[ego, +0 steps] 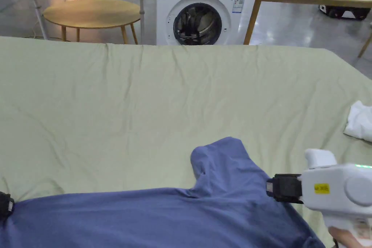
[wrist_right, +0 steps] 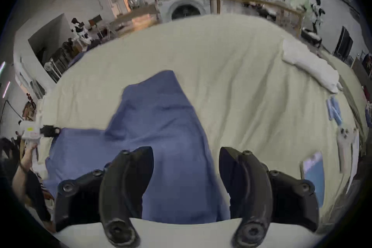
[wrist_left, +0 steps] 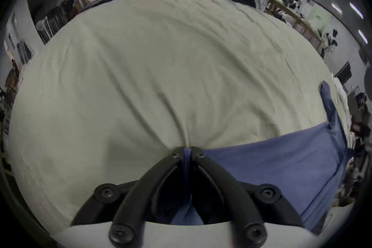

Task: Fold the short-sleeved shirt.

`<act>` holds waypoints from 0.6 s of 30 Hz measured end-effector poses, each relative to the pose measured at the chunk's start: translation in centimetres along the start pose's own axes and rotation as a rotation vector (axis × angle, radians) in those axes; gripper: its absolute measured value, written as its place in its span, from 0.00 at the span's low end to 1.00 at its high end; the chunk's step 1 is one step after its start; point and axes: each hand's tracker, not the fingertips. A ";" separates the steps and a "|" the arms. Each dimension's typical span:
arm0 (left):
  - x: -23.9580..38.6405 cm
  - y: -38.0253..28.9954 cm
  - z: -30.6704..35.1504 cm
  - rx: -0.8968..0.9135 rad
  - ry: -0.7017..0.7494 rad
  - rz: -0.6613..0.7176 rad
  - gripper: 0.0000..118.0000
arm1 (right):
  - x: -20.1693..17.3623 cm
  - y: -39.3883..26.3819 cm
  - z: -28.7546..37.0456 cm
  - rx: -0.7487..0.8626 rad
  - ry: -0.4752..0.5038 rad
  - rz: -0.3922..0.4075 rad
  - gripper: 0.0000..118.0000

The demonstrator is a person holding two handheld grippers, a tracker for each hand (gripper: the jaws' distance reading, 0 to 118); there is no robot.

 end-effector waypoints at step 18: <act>-0.2 -6.3 14.6 0.327 -0.176 -0.060 0.00 | -0.1 -4.4 8.9 0.180 0.107 -0.005 0.00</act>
